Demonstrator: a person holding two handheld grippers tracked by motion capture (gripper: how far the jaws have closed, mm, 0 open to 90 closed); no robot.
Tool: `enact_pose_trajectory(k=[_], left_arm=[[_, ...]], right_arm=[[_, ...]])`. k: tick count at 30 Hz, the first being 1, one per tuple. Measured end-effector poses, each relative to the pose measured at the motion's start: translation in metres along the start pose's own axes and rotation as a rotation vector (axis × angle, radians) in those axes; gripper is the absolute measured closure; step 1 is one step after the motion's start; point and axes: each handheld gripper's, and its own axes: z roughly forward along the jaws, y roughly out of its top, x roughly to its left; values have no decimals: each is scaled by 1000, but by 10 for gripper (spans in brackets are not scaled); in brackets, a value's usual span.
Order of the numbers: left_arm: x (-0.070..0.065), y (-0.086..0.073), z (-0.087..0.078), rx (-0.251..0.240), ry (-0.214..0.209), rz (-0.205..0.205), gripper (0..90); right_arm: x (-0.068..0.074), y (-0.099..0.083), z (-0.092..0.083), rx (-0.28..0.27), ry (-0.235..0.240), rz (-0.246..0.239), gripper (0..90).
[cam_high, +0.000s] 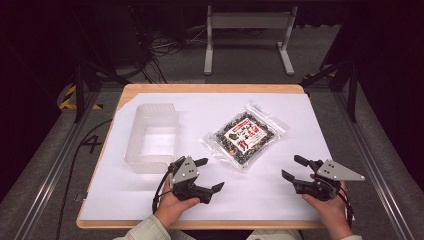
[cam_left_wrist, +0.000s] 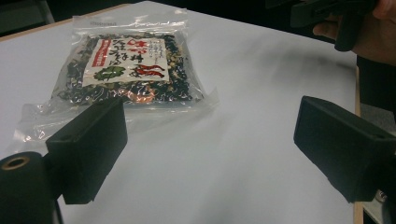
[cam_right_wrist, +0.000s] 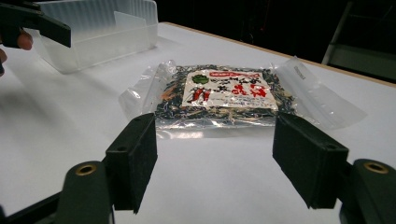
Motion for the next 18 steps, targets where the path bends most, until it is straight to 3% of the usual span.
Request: enact_pose_trajectory(k=[7,8,18], left_arm=[[1,-1,1,11,3,-9,106],[1,-1,1,11,7,-8,106],[3,-2,-2,11,18,-12,106]], right_arm=[[-8,9,6,37,8,37,324],[-16,15,11,56,12,53,325],[-40,37,26,94,-15,82,305]])
